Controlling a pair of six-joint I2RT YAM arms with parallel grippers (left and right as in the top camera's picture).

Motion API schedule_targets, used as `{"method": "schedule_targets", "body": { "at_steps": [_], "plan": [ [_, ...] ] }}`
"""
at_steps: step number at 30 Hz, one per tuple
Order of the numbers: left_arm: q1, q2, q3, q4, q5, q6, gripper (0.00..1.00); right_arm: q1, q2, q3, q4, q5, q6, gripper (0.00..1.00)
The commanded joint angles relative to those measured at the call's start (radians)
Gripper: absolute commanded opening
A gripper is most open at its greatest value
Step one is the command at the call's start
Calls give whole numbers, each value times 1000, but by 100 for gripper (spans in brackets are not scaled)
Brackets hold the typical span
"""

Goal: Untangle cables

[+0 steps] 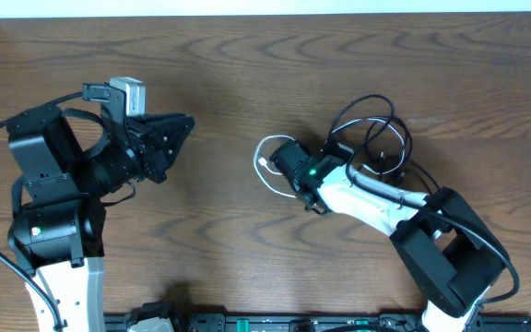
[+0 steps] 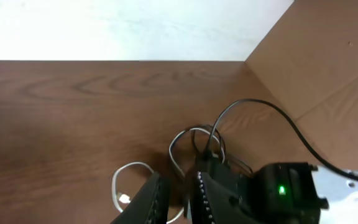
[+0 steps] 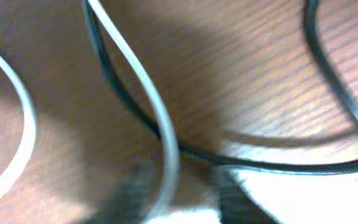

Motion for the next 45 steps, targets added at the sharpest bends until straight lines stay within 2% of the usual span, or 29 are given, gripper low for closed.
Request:
{"method": "schedule_targets", "body": {
  "at_steps": [1,3,7,10,11,13,16,31,36,45],
  "plan": [
    [-3,-1,12,-14,16,21,17,-32,21,7,19,13,-31,1],
    [-3,-1,12,-21,16,21,17,-42,21,7,63,-18,-95,1],
    [-3,-1,12,-26,16,27,17,-68,10,21,180,-189,-379,1],
    [-3,-1,12,-26,16,27,17,-86,-24,71,156,-248,-501,1],
    [-3,-1,12,-29,16,28,17,-90,-35,87,139,-248,-515,1],
    [-3,0,12,-38,16,28,24,-103,-62,131,90,-247,-554,1],
    [-3,4,12,-56,16,32,25,-127,-101,207,3,-246,-610,1],
    [-3,89,12,-118,17,106,25,-226,-158,720,-560,-243,-868,1],
    [-3,130,12,-118,26,106,25,-227,-158,862,-645,-243,-890,1],
    [-4,183,12,-118,184,151,25,-226,-158,1047,-743,-259,-912,1]
  ]
}}
